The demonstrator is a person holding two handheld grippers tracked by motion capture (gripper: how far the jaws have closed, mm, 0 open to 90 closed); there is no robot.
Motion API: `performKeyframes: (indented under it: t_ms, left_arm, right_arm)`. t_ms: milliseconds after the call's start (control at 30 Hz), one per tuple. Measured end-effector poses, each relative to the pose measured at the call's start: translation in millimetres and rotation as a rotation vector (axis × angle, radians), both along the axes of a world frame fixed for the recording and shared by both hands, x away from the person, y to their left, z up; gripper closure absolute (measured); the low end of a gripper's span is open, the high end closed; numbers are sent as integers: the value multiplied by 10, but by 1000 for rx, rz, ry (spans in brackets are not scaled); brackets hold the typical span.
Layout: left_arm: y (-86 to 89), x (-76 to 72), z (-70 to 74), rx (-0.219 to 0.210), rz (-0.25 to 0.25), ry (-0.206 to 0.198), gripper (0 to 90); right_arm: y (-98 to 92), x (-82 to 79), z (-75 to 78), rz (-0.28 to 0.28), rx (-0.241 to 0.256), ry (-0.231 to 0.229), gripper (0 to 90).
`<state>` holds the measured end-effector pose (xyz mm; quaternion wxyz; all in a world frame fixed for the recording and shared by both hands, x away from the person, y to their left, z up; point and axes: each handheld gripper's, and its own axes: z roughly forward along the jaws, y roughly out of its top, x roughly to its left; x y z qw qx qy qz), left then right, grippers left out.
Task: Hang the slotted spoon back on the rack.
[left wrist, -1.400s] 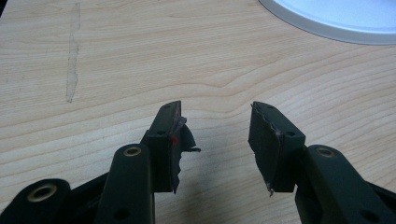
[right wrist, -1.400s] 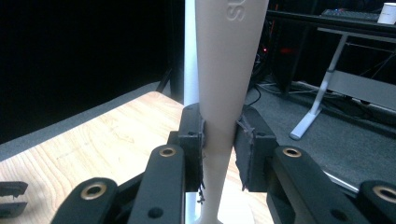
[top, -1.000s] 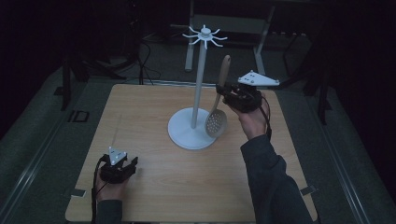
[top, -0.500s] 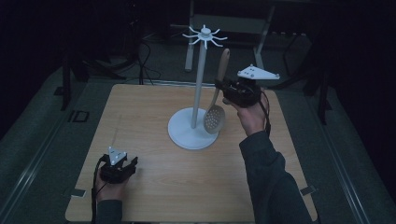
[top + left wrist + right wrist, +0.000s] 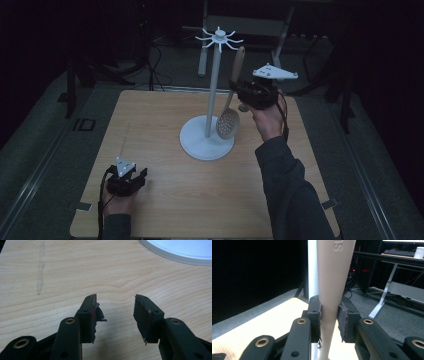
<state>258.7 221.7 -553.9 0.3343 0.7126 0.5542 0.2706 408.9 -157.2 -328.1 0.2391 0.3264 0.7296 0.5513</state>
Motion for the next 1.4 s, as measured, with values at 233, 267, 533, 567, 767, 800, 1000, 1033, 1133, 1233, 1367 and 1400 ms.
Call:
performKeyframes:
  t_ms: [233, 267, 533, 567, 767, 800, 1000, 1033, 1133, 1233, 1367, 1400]
  left_arm:
    - [8, -1, -2, 2, 0, 1, 539]
    - [10, -2, -1, 3, 0, 0, 540]
    - [15, 1, -1, 2, 4, 1, 539]
    - [15, 2, -2, -1, 5, -1, 539]
    - [19, 1, 1, -3, 7, -3, 539]
    - [19, 1, 1, -3, 7, -3, 539]
    - [34, -6, 7, -6, 11, -6, 540]
    - [34, -5, 6, -5, 11, -5, 539]
    - [27, -3, 3, -4, 9, -3, 540]
    - [25, -4, 3, -3, 9, -3, 540]
    - [29, -2, 3, -6, 9, -3, 540]
    - [28, -2, 3, -6, 7, -2, 539]
  right_arm:
    - [29, 14, 36, 13, -7, 1, 736]
    - [36, 16, 36, 14, -9, 1, 737]
    - [74, 58, 41, 14, -14, 18, 736]
    - [78, 63, 43, 16, -13, 21, 736]
    - [113, 84, 46, 22, -9, 27, 736]
    - [113, 84, 46, 22, -9, 27, 736]
    - [157, 98, 63, 22, -7, 34, 736]
    - [158, 106, 73, 21, -8, 38, 736]
    - [162, 113, 74, 17, -13, 38, 736]
    - [164, 123, 65, 16, -12, 44, 735]
    - [193, 144, 37, 24, -18, 60, 731]
    - [201, 148, 28, 29, -22, 66, 725]
